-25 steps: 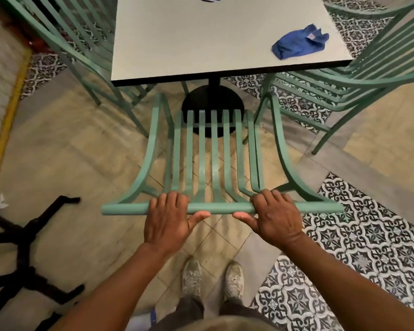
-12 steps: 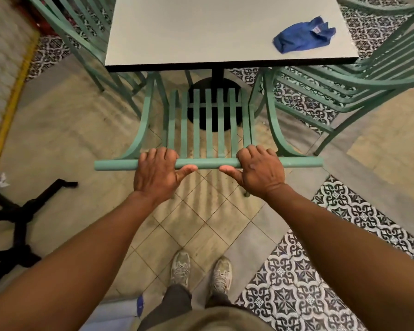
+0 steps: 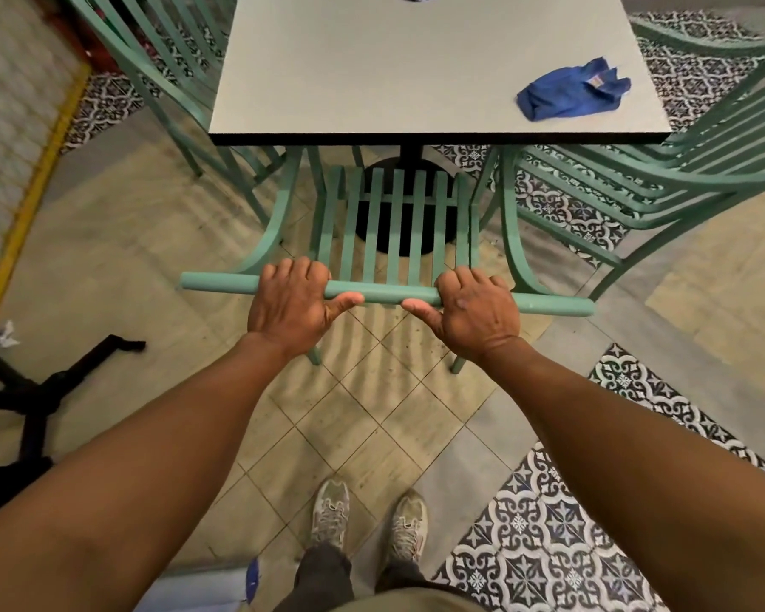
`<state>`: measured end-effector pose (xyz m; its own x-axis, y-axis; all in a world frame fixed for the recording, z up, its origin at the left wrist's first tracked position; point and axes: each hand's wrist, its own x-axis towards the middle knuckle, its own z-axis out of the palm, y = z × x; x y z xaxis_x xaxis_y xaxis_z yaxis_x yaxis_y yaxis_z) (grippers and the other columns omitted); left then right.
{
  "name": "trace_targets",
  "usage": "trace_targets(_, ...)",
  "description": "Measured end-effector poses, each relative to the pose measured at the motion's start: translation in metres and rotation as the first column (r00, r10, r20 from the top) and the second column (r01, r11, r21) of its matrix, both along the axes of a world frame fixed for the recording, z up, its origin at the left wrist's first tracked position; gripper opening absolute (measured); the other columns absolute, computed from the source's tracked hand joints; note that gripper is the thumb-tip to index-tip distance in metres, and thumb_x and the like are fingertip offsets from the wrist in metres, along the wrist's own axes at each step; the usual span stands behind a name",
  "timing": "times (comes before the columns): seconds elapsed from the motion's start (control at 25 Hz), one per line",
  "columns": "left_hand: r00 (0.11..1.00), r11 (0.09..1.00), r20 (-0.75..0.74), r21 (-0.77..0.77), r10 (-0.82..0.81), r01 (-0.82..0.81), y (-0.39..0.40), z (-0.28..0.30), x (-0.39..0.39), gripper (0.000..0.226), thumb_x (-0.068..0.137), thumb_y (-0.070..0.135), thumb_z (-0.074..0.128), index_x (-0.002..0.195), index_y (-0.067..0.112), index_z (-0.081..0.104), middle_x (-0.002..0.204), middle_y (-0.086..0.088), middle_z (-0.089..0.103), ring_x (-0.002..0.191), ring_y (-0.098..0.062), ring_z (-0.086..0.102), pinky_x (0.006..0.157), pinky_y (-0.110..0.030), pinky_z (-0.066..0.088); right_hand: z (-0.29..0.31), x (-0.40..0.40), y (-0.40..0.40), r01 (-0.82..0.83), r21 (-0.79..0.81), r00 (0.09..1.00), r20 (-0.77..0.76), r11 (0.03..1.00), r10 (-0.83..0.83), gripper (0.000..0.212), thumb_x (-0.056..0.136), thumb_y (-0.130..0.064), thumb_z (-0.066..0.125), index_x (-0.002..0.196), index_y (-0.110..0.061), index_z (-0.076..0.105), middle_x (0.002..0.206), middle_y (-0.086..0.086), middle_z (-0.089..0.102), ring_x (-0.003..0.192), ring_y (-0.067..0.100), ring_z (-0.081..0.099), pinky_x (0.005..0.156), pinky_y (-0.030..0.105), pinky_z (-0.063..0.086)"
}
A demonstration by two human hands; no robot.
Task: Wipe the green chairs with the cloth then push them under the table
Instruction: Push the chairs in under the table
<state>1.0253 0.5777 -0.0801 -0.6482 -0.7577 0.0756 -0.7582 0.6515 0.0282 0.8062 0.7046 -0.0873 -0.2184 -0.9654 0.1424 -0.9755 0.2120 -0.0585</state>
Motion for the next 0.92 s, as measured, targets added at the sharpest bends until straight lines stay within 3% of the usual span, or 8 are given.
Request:
trace_targets(0.76,0.999,1.000,0.025,0.012,0.026,-0.027,0.013,-0.004,-0.013,0.078,0.083,0.079,0.007,0.084,0.016,0.053,0.081,-0.006,0.052,0.072,-0.023,0.041,0.067,-0.040,0.037,0.002,-0.015,0.007,0.018,0.107,0.999,-0.053,0.994,-0.013,0.065,0.087,-0.077,0.018,0.080,-0.020,0.049,0.075,-0.002,0.044,0.067,0.018,0.041,0.066,0.033,0.036)
trace_targets(0.92,0.997,0.996,0.049,0.059,0.063,-0.066,0.019,0.002,-0.012,0.077,0.086,0.077,0.002,0.093,0.018,0.051,0.089,-0.006,0.052,0.079,-0.024,0.044,0.076,-0.041,0.040,0.009,-0.008,0.011,0.087,0.151,0.996,-0.006,0.985,-0.087,0.068,0.087,-0.077,0.012,0.090,-0.022,0.053,0.084,-0.002,0.048,0.078,0.020,0.049,0.080,0.036,0.038)
